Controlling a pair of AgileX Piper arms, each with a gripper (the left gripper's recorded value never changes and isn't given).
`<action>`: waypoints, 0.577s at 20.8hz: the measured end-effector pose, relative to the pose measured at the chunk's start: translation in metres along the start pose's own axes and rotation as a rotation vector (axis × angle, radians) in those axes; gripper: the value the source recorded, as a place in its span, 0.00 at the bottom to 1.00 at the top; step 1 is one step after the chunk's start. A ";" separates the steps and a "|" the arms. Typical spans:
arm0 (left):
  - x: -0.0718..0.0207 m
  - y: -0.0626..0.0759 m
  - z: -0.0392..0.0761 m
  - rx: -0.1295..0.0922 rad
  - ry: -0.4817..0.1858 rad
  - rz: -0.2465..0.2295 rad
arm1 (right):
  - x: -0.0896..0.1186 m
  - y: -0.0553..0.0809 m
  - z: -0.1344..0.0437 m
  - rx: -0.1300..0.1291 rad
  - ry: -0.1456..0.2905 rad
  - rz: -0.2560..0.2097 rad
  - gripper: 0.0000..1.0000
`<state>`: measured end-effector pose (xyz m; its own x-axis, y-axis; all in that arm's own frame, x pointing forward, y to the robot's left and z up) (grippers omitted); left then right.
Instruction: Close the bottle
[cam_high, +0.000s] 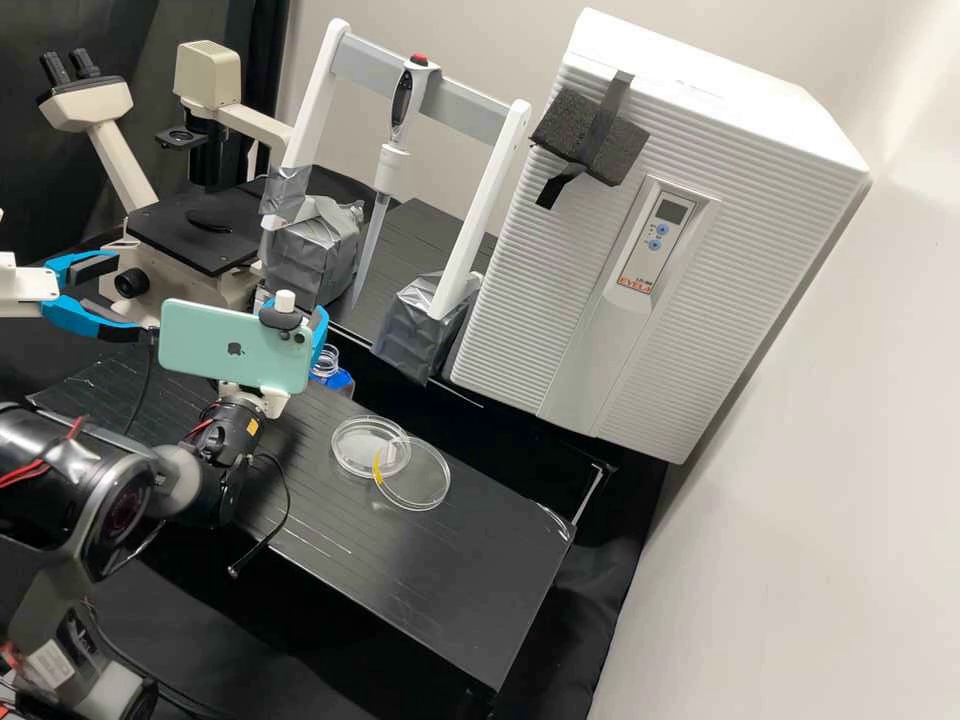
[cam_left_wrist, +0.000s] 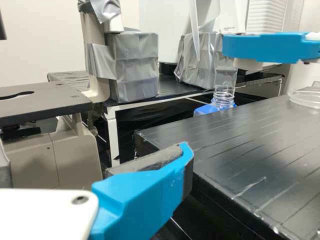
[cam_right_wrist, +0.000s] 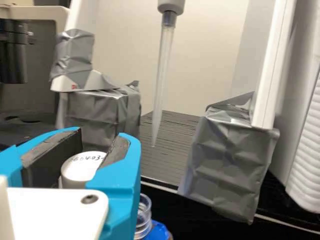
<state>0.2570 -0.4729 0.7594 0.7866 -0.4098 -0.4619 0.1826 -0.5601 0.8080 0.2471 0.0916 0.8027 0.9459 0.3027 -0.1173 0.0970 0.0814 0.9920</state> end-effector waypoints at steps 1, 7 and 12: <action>0.0000 0.000 0.000 0.000 0.000 0.000 | 0.003 0.001 0.000 -0.006 -0.002 0.009 0.00; 0.0000 0.000 0.000 0.000 0.000 0.000 | 0.025 -0.002 0.003 -0.028 -0.026 0.017 0.00; 0.0000 0.000 0.000 0.000 0.000 0.000 | 0.037 -0.013 0.009 -0.044 -0.054 -0.008 0.00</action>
<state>0.2570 -0.4729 0.7594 0.7866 -0.4098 -0.4619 0.1826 -0.5601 0.8080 0.2842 0.0929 0.7858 0.9605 0.2502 -0.1215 0.0922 0.1257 0.9878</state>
